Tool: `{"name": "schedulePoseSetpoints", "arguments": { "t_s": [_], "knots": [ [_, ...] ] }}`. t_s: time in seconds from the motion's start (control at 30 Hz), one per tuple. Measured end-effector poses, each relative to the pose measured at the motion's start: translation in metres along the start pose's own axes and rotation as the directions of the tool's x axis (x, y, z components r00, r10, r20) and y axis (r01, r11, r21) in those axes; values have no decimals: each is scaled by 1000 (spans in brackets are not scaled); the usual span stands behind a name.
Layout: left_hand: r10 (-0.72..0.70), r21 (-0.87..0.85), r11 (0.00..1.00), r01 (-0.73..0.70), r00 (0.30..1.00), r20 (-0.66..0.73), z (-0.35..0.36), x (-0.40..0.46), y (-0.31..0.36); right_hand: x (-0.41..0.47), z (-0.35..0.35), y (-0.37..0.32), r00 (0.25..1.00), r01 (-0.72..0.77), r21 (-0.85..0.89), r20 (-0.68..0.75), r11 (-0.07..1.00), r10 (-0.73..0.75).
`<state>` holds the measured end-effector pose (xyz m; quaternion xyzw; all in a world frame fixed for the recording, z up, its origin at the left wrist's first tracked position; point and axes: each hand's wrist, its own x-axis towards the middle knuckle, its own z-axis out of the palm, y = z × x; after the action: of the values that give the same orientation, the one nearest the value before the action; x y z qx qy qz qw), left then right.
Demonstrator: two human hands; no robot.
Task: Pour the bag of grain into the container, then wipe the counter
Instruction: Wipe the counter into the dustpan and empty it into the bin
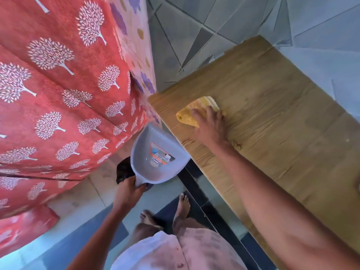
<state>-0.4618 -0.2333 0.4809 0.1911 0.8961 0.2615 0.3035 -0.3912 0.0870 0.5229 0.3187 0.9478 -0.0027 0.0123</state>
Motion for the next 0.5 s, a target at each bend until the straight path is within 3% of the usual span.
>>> {"name": "schedulePoseSetpoints", "arguments": {
  "t_s": [0.13, 0.33, 0.5],
  "knots": [
    [3, -12, 1000, -3, 1000, 27, 2, 7, 6, 4, -19, 21, 998, 29, 39, -57, 999, -27],
    [59, 7, 998, -60, 994, 91, 4, 31, 2, 31, -50, 124, 938, -246, -38, -261, 968, 228],
    [104, 47, 993, -109, 990, 92, 10, 50, -3, 75, -36, 200, 853, -493, 85, -147, 866, 501]
  ]
}}
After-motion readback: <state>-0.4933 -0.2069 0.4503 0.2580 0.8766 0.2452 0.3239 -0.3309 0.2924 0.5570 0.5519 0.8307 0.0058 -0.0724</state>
